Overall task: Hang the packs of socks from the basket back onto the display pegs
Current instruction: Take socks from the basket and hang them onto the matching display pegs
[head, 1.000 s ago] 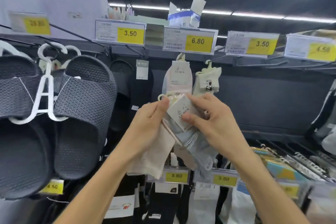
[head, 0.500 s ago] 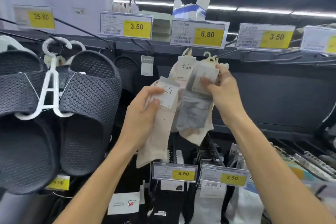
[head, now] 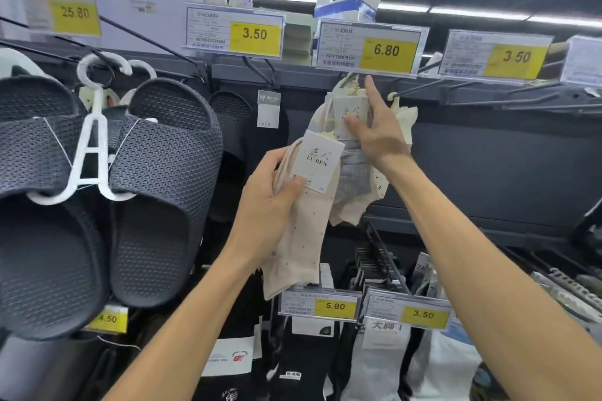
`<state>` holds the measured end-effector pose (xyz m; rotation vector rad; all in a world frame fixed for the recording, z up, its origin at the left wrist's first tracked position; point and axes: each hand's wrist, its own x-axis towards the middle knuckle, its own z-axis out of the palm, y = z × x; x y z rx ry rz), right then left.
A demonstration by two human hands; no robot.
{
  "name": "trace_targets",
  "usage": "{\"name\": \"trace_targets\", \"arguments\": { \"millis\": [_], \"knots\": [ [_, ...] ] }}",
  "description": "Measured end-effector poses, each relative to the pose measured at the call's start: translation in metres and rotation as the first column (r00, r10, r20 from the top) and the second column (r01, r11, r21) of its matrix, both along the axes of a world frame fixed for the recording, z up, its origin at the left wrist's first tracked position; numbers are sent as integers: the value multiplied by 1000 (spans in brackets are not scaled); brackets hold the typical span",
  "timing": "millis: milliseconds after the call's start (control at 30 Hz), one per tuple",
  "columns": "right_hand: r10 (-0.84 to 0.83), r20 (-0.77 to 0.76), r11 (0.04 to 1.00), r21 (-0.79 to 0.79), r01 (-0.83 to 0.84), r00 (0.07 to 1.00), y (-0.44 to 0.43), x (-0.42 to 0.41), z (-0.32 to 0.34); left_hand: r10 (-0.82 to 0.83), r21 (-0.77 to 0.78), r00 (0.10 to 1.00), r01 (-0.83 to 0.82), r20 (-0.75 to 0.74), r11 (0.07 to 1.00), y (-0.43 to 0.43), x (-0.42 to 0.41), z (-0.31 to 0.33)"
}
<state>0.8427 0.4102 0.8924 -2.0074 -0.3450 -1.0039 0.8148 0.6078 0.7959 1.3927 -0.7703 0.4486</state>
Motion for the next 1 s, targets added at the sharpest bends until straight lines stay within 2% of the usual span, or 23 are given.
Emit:
{"name": "trace_targets", "arguments": {
  "millis": [100,367,500,667,733,767,833,900,1000],
  "knots": [
    [-42,-27,996,-75,40,999,-3,4,-4,-24,-3,1000,24,-18,1000,-3,0,-2],
    [-6,124,999,49,0,992,-6,8,-9,-57,-7,998,57,-27,998,-4,1,-2],
    [-4,91,999,-36,7,996,-1,9,-6,-63,-18,997,62,-34,998,-4,2,-2],
    [-177,-67,971,-174,164,982,3,-4,-1,-73,-16,996,72,-51,997,-3,5,0],
    [-339,61,927,-150,344,939,7,-18,-7,-66,-16,996,65,-55,998,-3,6,1],
    [-342,157,931,-73,356,926,11,-28,-13,-65,-24,996,64,-55,998,-4,6,2],
    [-187,209,982,57,179,960,22,-47,-25,-70,-53,996,68,-46,996,-5,7,3],
    [13,113,995,95,-24,994,31,-59,-34,-70,-70,997,68,-26,995,-9,7,6],
    [83,46,985,148,-89,995,33,-60,-34,-91,-85,996,89,-22,992,-16,6,6]
  ]
}}
